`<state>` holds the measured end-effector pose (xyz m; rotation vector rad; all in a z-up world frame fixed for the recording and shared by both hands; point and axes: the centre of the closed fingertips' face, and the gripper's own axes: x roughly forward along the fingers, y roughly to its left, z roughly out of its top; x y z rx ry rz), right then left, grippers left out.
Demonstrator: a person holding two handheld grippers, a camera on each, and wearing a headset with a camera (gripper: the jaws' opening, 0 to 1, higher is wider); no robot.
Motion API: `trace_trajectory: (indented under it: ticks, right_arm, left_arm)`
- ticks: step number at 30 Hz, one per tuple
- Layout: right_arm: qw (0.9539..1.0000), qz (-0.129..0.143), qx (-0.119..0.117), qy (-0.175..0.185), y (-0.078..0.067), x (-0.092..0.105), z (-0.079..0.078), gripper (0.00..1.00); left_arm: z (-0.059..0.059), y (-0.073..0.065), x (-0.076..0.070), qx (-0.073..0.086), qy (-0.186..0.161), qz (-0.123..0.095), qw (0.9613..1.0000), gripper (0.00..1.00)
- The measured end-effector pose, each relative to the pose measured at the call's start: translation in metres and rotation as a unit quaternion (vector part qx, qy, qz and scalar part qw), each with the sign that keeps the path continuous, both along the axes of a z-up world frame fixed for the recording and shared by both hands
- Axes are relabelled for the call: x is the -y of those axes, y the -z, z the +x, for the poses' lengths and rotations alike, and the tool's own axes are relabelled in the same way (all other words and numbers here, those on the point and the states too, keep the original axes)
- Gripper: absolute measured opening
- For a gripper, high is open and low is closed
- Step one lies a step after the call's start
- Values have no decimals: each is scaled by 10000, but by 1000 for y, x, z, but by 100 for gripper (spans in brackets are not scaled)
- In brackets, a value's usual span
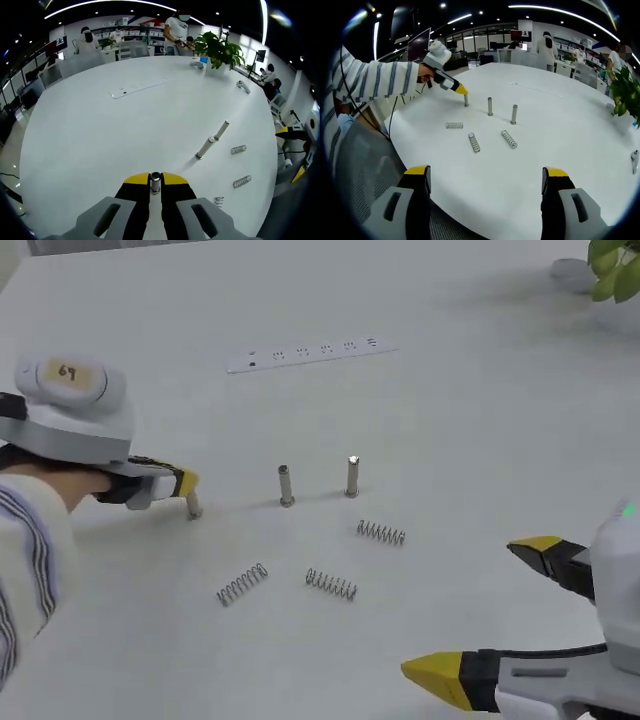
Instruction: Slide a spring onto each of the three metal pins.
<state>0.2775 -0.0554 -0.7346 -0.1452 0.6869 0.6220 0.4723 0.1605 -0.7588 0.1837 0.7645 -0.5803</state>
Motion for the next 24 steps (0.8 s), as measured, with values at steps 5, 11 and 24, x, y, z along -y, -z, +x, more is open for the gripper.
trace_trajectory:
  ticks: [5, 11, 24]
  right_arm:
    - [10000, 24, 58, 30, -2, 1, 2, 90]
    - [10000, 24, 77, 55, -3, 2, 3, 90]
    - [10000, 21, 48, 37, -4, 0, 1, 92]
  left_arm:
    - [-2, -1, -2, 1, 11, 48, 10000, 0]
    - [-5, -6, 3, 64, 154, 109, 9998, 0]
    - [-8, -7, 25, 92, 378, 64, 9992, 0]
